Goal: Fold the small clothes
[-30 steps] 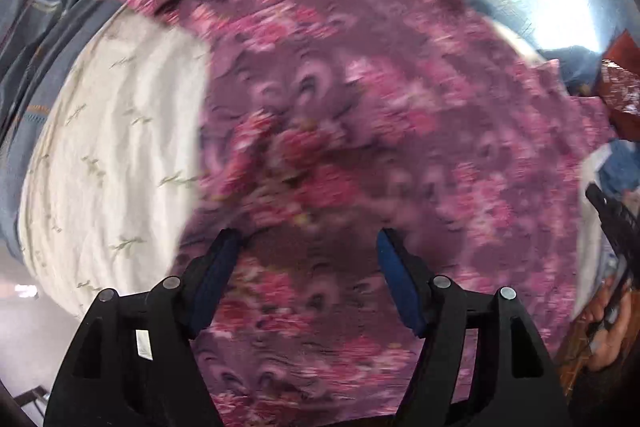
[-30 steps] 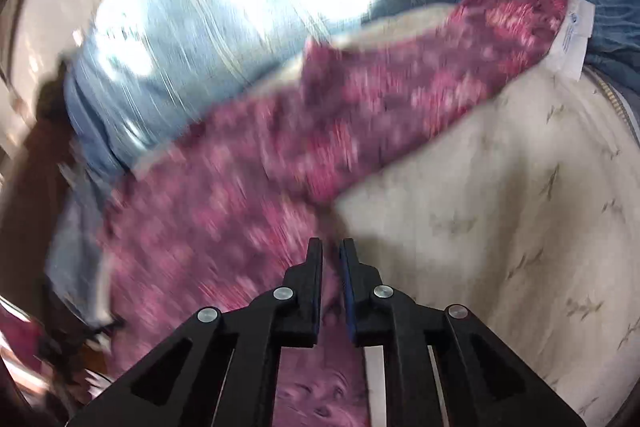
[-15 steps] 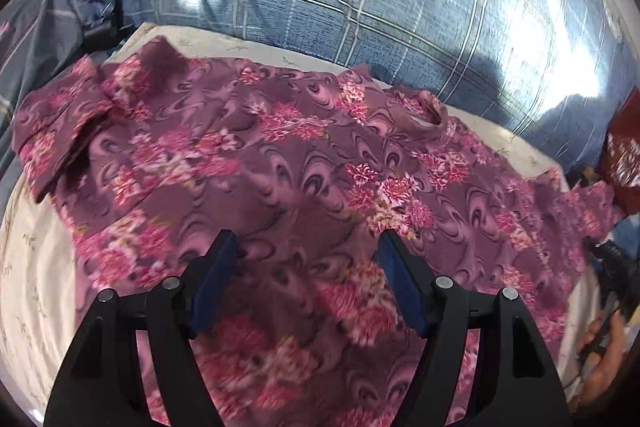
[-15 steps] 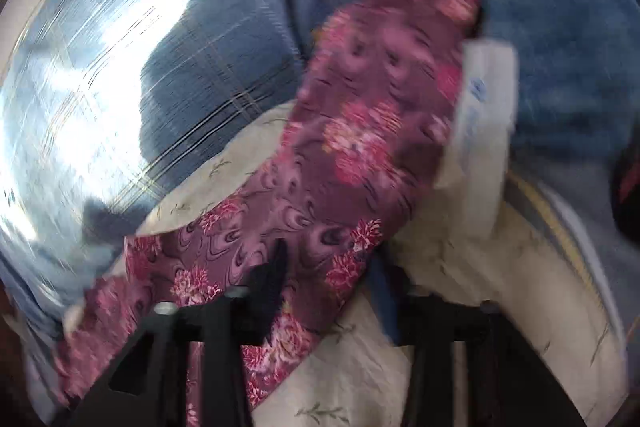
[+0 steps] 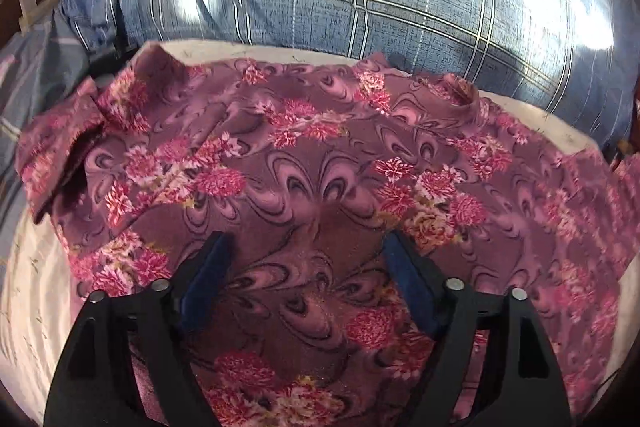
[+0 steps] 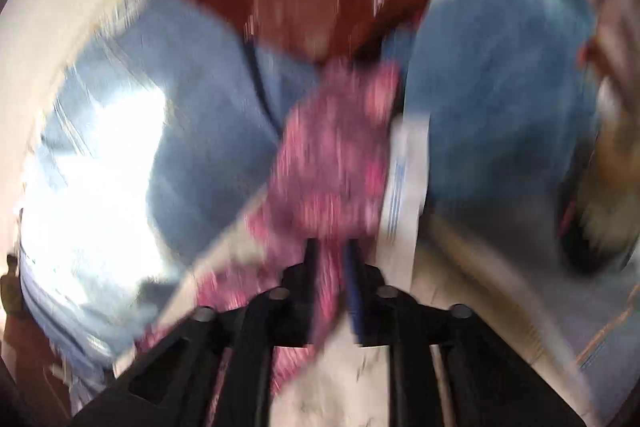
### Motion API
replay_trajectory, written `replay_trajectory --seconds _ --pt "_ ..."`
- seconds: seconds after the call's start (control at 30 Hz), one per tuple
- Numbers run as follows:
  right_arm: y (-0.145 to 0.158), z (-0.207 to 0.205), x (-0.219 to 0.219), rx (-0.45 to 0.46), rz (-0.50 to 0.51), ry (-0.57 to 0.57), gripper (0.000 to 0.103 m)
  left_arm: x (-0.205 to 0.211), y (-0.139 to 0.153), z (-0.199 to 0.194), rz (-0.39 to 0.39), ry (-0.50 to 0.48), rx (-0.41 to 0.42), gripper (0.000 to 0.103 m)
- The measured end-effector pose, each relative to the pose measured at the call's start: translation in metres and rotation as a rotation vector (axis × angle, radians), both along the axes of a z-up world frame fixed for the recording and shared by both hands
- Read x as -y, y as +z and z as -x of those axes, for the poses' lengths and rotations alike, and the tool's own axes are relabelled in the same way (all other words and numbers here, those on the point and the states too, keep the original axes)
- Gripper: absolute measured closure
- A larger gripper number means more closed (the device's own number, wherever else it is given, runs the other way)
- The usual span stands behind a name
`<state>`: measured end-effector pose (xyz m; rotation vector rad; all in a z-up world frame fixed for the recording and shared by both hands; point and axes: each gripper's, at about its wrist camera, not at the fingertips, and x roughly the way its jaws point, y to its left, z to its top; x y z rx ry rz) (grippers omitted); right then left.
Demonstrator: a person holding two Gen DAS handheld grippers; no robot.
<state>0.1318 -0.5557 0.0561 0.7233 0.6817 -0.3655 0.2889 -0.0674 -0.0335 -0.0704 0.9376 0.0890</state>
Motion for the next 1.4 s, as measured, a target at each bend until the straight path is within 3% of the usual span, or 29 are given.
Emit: replay_trajectory --seconds 0.07,0.17,0.37,0.43,0.5,0.63,0.73,0.87,1.07,1.4 --pt "0.013 -0.017 0.017 -0.007 0.052 -0.037 0.056 0.002 -0.002 -0.001 -0.008 0.001 0.003 0.018" --pt "0.008 -0.046 0.028 -0.07 0.107 -0.061 0.056 -0.002 -0.004 -0.003 0.009 0.009 0.002 0.015" --pt "-0.016 -0.096 0.056 -0.126 0.117 -0.109 0.056 -0.001 -0.007 -0.004 0.001 0.011 0.005 0.01" --pt "-0.024 -0.103 0.061 -0.138 0.114 -0.106 0.061 -0.001 -0.007 -0.005 0.003 0.012 0.002 0.008" --pt "-0.02 -0.102 0.061 -0.098 0.143 -0.11 0.096 -0.002 -0.007 -0.006 0.008 0.015 0.001 0.007" --pt "0.003 -0.096 0.047 0.053 0.152 -0.104 0.097 -0.003 -0.006 -0.006 0.011 0.018 -0.003 0.007" --pt "0.027 -0.084 0.028 0.108 0.16 -0.049 0.097 -0.004 -0.004 -0.006 0.028 0.015 -0.01 0.007" --pt "0.035 -0.082 -0.024 0.081 0.164 0.084 0.097 -0.008 0.005 -0.002 0.061 0.002 0.003 0.007" --pt "0.021 -0.096 -0.129 0.058 0.139 0.278 0.098 -0.036 0.021 0.0 0.147 0.0 0.028 0.007" --pt "-0.007 -0.12 -0.33 0.025 0.071 0.632 0.098 -0.068 0.038 0.006 0.094 0.037 0.079 0.007"
